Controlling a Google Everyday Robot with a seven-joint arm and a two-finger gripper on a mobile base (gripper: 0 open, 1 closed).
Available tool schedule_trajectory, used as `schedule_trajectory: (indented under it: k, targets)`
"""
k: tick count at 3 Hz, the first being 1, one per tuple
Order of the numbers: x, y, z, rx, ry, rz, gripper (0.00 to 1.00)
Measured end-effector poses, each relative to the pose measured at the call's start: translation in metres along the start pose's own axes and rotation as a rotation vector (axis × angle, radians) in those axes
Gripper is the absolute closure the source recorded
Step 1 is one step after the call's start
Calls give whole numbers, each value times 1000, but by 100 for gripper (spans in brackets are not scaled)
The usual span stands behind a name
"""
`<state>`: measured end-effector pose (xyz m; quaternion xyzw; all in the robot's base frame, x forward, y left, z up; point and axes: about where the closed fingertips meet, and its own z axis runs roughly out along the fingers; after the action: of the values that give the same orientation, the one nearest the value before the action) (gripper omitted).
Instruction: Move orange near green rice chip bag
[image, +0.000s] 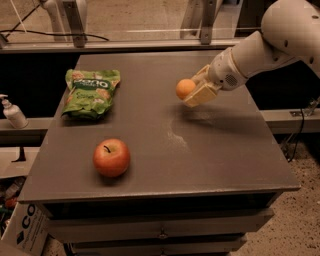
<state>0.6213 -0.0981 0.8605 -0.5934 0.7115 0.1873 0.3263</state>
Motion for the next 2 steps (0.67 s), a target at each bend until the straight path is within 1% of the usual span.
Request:
schedule_trajectory:
  k: [1,2]
  targets:
    - [0,0,0,0,0,0,100]
    - [-6,3,4,3,-37,-1,100]
